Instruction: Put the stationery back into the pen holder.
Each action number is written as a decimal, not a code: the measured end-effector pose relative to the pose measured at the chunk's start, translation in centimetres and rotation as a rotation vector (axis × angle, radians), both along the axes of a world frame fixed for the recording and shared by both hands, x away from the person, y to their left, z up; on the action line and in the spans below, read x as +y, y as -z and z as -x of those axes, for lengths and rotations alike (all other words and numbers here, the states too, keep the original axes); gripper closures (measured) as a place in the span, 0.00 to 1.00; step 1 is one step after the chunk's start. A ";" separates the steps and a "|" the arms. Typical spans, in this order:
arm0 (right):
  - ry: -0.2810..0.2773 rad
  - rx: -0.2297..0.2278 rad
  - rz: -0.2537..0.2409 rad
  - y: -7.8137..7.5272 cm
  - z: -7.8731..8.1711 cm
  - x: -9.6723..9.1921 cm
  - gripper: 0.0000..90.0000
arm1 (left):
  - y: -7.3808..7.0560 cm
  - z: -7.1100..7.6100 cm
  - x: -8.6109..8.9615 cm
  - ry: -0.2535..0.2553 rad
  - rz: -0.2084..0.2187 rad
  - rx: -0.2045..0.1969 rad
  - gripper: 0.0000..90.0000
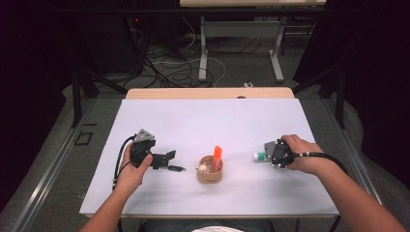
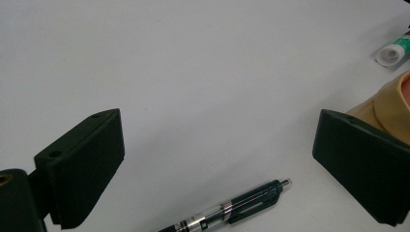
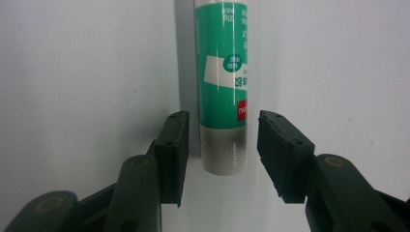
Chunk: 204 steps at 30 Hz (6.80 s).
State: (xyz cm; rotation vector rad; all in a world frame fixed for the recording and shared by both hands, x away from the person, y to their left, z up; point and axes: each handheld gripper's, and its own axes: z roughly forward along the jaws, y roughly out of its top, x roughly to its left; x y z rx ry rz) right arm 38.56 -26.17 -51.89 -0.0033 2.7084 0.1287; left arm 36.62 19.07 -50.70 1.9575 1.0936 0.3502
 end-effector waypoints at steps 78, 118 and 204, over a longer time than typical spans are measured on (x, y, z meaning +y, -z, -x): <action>-0.370 -0.707 0.052 -1.8 3.5 3.6 0.72 | -0.3 0.0 0.1 0.004 0.074 0.041 0.05; -0.856 -0.956 0.288 -4.3 8.6 6.0 0.72 | -6.0 2.7 -2.8 0.209 0.220 0.066 0.18; -1.030 -0.952 0.174 -4.5 11.3 10.4 0.71 | -7.1 2.3 -16.4 0.465 -0.004 0.437 0.73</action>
